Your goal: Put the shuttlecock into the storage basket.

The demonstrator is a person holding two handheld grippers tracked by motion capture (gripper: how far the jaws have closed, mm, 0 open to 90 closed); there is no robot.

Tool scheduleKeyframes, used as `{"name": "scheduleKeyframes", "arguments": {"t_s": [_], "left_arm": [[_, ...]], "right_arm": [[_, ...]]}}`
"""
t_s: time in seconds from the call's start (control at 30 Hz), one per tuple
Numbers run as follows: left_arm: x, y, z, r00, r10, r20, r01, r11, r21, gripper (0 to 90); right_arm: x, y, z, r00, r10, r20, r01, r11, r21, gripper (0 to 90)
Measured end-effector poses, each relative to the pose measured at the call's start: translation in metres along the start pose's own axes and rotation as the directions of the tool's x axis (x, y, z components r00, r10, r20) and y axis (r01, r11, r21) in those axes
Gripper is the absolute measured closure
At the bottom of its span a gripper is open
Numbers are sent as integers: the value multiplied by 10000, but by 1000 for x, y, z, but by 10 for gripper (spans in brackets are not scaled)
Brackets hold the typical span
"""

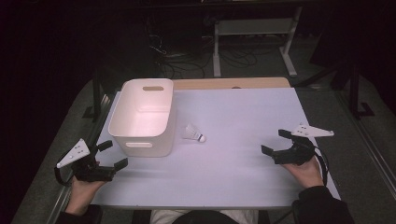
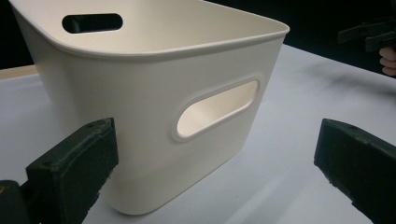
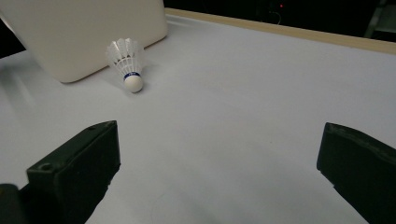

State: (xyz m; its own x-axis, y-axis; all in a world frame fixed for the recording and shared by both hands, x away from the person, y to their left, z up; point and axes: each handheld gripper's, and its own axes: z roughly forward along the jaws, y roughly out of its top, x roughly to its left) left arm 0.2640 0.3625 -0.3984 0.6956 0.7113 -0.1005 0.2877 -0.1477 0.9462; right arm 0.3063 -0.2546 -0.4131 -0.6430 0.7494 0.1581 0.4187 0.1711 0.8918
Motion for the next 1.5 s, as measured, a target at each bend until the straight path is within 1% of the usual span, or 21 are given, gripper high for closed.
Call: {"name": "scheduleKeyframes", "arguments": {"t_s": [0.27, 0.9, 1.0, 1.13, 1.33, 1.5], "left_arm": [[0, 0, -1, 10000, 65, -45, -65, 10000, 17, 0], [-1, 0, 0, 10000, 77, -44, -76, 9999, 92, 0], [-1, 0, -1, 9999, 91, -46, -90, 9999, 110, 0], [-1, -1, -1, 9999, 73, -90, -72, 9999, 141, 0], [-1, -1, -2, 9998, 111, -180, -108, 9998, 176, 0], [-1, -1, -2, 9998, 113, -182, -110, 9998, 187, 0]], "right_arm": [[2, 0, 0, 9999, -114, -31, 114, 9999, 58, 0], [5, 0, -1, 10000, -81, -37, 82, 9995, 292, 0], [6, 1, -2, 9999, -136, -53, 137, 9995, 269, 0], [5, 3, -4, 9999, 20, -170, -15, 9995, 324, 0], [7, 8, -6, 9995, -113, -296, 122, 9994, 337, 0], [6, 13, -9, 9997, -113, -237, 122, 9993, 351, 0]]}}
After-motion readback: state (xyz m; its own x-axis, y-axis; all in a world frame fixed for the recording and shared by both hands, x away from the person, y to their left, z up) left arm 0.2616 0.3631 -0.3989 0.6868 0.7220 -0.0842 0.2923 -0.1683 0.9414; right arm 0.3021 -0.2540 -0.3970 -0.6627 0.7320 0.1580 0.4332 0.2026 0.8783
